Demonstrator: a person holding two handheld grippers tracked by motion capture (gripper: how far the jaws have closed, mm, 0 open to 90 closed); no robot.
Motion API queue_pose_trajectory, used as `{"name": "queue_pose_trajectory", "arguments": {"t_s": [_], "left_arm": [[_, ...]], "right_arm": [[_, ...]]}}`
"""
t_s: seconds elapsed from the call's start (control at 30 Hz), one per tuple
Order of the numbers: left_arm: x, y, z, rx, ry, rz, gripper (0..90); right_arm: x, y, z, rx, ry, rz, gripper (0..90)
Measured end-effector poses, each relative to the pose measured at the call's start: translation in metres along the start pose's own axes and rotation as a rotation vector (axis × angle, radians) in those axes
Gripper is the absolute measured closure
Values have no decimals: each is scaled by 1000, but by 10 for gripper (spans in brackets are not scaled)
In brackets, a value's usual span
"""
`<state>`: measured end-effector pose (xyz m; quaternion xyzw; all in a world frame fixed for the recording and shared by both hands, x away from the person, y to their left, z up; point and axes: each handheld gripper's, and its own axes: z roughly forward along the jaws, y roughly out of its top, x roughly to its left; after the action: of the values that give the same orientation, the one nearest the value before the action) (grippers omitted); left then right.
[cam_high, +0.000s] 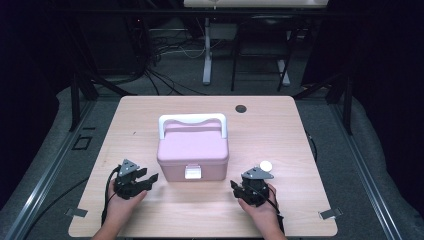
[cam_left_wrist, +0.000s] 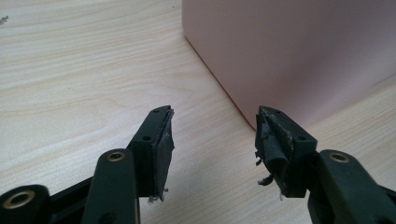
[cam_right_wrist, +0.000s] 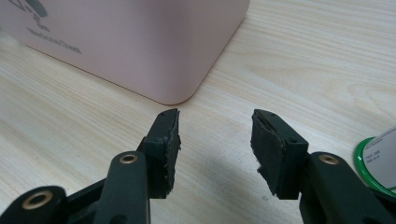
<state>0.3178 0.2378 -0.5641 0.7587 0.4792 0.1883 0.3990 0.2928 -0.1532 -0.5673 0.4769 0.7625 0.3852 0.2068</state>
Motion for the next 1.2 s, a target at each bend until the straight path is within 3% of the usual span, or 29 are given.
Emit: {"name": "queue_pose_trajectory", "arguments": {"t_s": [0.33,0.6,0.83,0.93,1.2], "left_arm": [[2,1,1,0,8,-19,520],[0,4,6,9,-31,-32,613],[-4,10,7,-4,-77,-62,669],[-4,13,9,-16,-73,-58,704],[-4,24,17,-43,-49,-55,790]], "right_arm": [[0,3,6,-1,-3,3,533],[2,9,8,-6,-4,-25,601],[-3,19,14,-27,-20,-13,630],[-7,24,16,-30,-17,15,654],[-11,34,26,-48,-32,16,715]]}}
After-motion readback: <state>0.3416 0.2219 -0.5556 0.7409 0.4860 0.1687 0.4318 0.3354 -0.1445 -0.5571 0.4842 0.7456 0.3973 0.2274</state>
